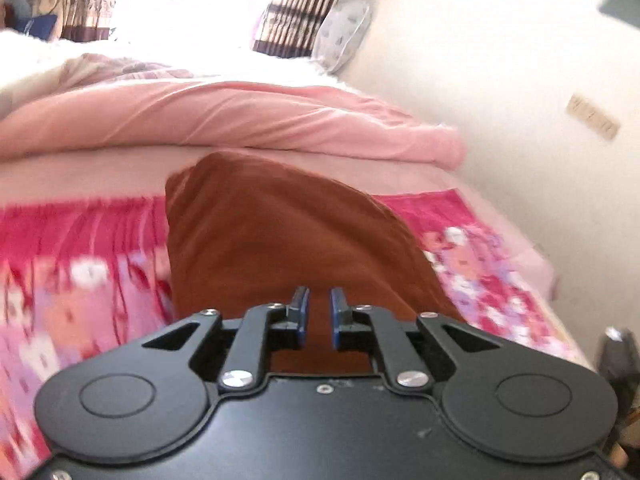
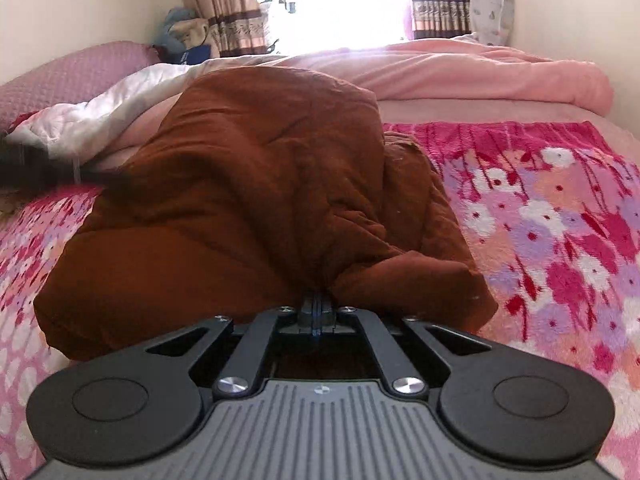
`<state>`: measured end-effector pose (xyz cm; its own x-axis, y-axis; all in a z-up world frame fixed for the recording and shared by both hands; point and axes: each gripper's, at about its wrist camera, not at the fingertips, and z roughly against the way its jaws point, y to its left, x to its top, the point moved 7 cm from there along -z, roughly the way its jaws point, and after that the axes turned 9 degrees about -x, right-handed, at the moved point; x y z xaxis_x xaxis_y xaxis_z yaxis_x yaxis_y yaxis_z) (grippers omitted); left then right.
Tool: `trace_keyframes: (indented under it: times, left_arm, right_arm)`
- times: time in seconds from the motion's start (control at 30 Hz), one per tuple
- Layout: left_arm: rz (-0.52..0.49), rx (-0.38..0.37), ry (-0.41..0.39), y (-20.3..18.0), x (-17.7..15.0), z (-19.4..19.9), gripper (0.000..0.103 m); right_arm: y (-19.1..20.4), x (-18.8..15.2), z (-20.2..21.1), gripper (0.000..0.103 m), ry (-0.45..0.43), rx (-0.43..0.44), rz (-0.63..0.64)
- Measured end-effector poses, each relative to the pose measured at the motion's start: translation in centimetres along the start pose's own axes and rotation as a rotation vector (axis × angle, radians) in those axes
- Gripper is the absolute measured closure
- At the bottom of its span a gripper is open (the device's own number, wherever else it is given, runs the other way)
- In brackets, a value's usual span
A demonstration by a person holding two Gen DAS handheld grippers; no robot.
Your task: Fold large clothes
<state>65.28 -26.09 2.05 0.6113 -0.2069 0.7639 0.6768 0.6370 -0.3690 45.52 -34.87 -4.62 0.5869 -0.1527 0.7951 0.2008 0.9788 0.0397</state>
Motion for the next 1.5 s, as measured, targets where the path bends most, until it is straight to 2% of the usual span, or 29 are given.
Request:
trace_keyframes:
  times: [0.07,0.1,0.2,0.37,0.47,0.5,0.57,0.63,0.73,0.8,0.83,0.93,1.07,1.13,1.2,1.33,1.4,1.43,1.5]
  left_arm:
    - [0.009,0.047,0.076,1.4,1.3,-3.1,0.095]
    - [0.015,0.058,0.151,2.3,1.1,-5.2,0.095]
    - [0.045,0.087,0.26,4.6,-1.1,-9.3,0.095]
    - [0.046,0.056,0.249,5.1,-2.1,-10.1,0.097]
    - [0.035,0.054,0.245,4.8,-2.0,-9.8,0.098]
    - [0.033,0.056,0.238,4.7,-2.0,-9.7,0.099]
    - [0.021,0.066,0.221,4.2,-2.1,-9.5,0.101]
    - [0.012,0.078,0.209,3.7,-2.5,-9.2,0.101]
    - [0.018,0.079,0.182,3.2,-2.8,-8.5,0.102]
    - [0.032,0.071,0.168,3.3,-3.1,-8.0,0.101]
    - [0.04,0.065,0.168,3.6,-3.0,-7.9,0.101]
    - [0.098,0.034,0.157,4.9,-3.2,-7.4,0.096]
    - [0.135,0.028,0.141,5.5,-3.4,-6.7,0.098]
    - [0.115,0.04,0.137,5.3,-3.5,-6.3,0.098]
    - [0.125,0.06,0.126,5.2,-3.5,-5.8,0.098]
    - [0.14,0.089,0.084,4.6,-3.2,-2.7,0.099]
    - [0.141,0.076,0.063,4.0,-2.9,-0.7,0.097]
    - [0.139,0.068,0.054,3.6,-2.9,0.0,0.093]
    - [0.138,0.024,0.033,1.9,-3.0,1.5,0.091]
  right_arm:
    - [-0.1,0.0,-0.1,0.103,0.0,0.006,-0.013]
    - [-0.1,0.0,-0.1,0.103,-0.005,0.004,-0.009]
    - [0.0,-0.2,0.3,0.103,-0.023,0.001,-0.001]
    - [-0.3,-0.1,0.6,0.103,-0.051,0.015,-0.012]
    - [-0.9,1.5,2.6,0.103,-0.063,0.055,-0.039]
    - [-1.1,2.4,3.3,0.102,-0.073,0.072,-0.064]
    - [-1.0,4.7,4.3,0.091,-0.116,0.092,-0.09]
    - [0.0,6.8,3.6,0.084,-0.13,0.074,-0.071]
    - [2.7,8.9,0.8,0.084,-0.101,0.092,-0.042]
    - [4.3,9.4,-1.5,0.084,-0.08,0.064,0.001]
    - [4.9,9.4,-2.8,0.085,-0.065,0.039,0.024]
    - [4.2,8.0,-5.7,0.103,-0.011,-0.017,0.027]
    - [2.0,7.6,-5.9,0.103,0.001,0.028,-0.036]
    - [1.1,7.7,-5.6,0.103,-0.027,-0.05,-0.006]
    - [0.4,7.5,-5.6,0.103,-0.012,-0.022,-0.037]
    - [0.0,7.5,-4.9,0.103,-0.022,-0.072,-0.028]
    - [-1.1,7.7,-3.8,0.103,-0.046,-0.118,-0.041]
    - [-1.6,7.8,-2.9,0.103,-0.053,-0.099,-0.076]
    - [-1.4,8.0,-0.9,0.097,-0.087,-0.066,-0.101]
